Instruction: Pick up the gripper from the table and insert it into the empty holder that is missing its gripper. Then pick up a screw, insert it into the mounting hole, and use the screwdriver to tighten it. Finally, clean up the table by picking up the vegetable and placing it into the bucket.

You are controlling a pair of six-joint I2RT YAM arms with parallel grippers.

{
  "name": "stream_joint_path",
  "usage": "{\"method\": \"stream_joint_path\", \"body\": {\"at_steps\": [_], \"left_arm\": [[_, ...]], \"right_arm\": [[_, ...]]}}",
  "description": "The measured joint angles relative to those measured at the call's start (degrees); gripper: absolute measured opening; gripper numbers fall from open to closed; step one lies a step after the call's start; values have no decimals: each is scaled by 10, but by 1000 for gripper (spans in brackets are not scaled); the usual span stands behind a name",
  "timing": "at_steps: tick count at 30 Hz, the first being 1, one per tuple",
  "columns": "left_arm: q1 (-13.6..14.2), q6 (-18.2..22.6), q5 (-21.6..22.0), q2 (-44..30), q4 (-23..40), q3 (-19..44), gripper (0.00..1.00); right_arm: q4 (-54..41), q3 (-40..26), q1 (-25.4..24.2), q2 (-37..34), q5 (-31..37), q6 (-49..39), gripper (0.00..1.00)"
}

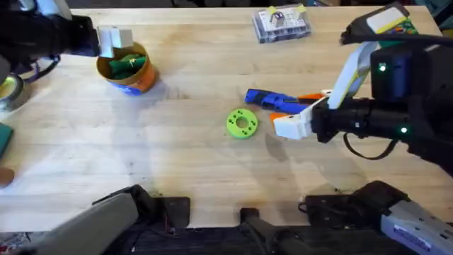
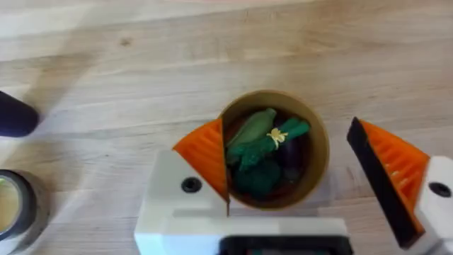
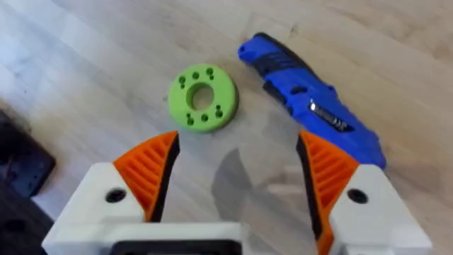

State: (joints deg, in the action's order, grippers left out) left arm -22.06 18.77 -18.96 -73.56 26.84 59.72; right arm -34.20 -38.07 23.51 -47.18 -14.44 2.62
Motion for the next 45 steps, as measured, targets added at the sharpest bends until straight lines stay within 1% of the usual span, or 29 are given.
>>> {"method": "stream_joint_path", "body": {"at_steps": [3,7,10,12,16,19,26,45], "left_arm": [[0,-1,-2,62,16,0,986],[0,-2,-7,152,70,1,986],[0,-2,-15,198,134,3,986],[0,-2,-29,224,179,3,986],[0,-4,-60,261,250,3,986],[3,-4,-75,282,281,3,986],[39,-4,-88,304,321,3,986],[39,-4,-88,304,321,3,986]], "right_arm": [[-39,-30,-5,4,0,0,981],[-90,-112,-17,7,0,-2,981],[-131,-168,-21,10,0,-11,981],[-159,-199,-25,12,4,-15,981],[-201,-225,-39,16,17,-15,981],[-210,-226,-50,15,22,-9,981],[-214,-226,-53,14,25,7,981],[-214,-226,-53,14,25,7,981]]}}
